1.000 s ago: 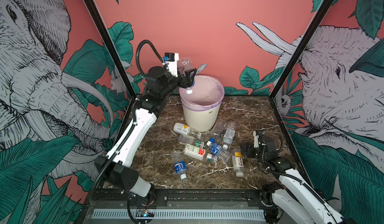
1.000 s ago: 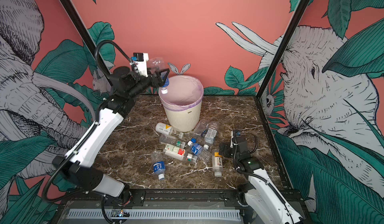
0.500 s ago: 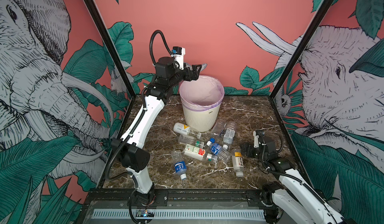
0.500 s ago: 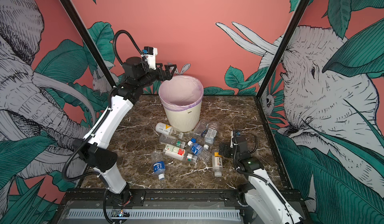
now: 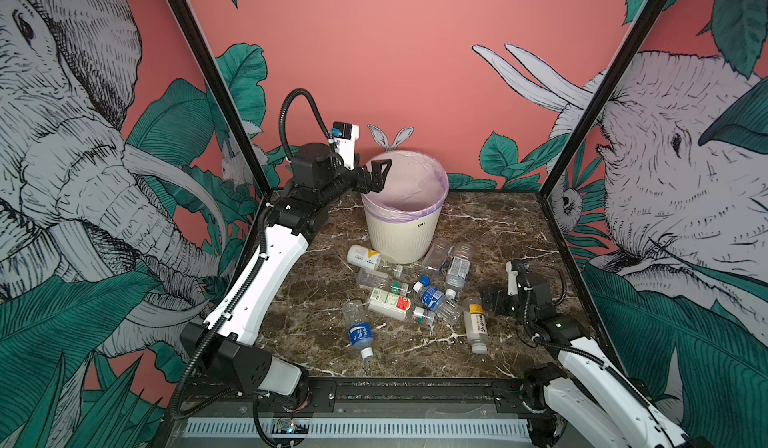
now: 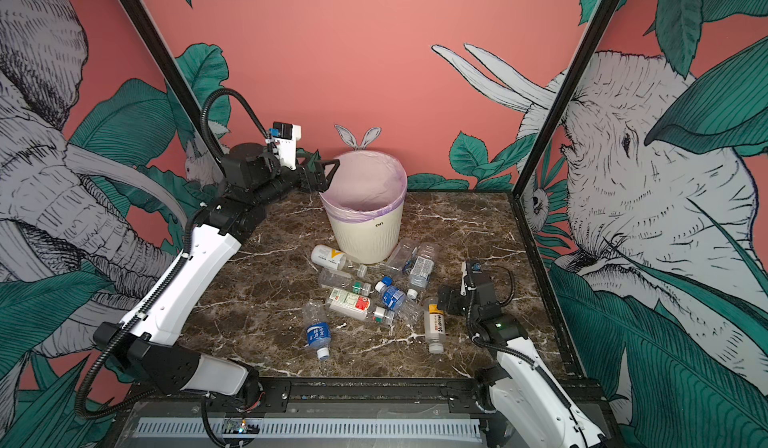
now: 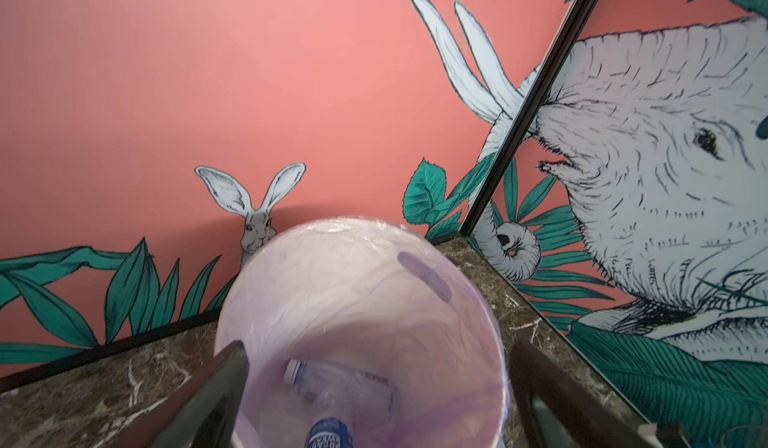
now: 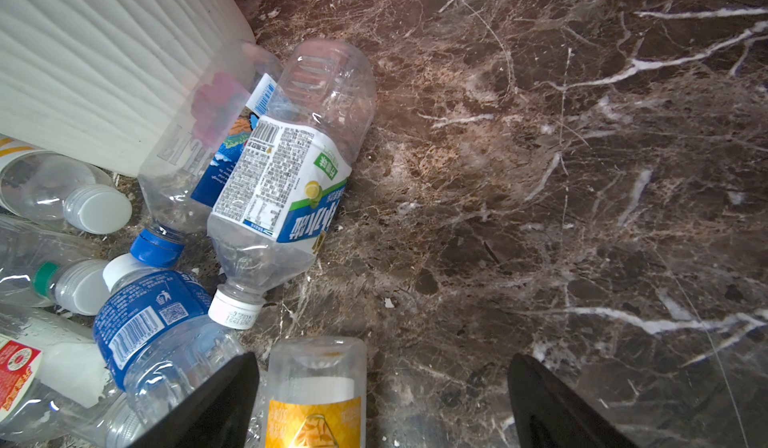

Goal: Throw the plastic bottles in the bin
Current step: 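Carry the bottle over the bin and open the left gripper, then lower the left arm back toward the bottle pile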

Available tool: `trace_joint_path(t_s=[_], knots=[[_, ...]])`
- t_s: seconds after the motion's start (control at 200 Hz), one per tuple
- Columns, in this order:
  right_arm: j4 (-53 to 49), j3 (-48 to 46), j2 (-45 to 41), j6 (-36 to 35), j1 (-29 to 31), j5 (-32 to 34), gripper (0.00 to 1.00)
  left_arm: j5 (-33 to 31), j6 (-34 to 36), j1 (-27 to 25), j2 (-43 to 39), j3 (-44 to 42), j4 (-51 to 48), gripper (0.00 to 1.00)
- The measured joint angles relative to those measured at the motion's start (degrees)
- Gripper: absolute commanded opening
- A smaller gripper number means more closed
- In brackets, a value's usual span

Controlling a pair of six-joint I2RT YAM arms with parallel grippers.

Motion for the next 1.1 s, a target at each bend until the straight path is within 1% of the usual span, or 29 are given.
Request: trace_joint_path(t_s=[0.415, 0.78, 1.1], knots=[[0.0, 0.0, 0.0, 0.0, 0.0, -0.2, 0.97, -0.5, 0.7, 0.0, -17.7, -19.5, -0.7, 0.97], [0.1, 0.0, 0.2, 0.0, 0.0, -0.6, 0.97, -1.8, -1.3, 0.0, -25.4, -36.9, -1.0, 0.96], [-1.2, 0.9, 3.4, 0.0, 0.0, -0.8, 0.96, -2.6, -3.4, 0.0, -31.0, -48.4, -1.4, 0.96]])
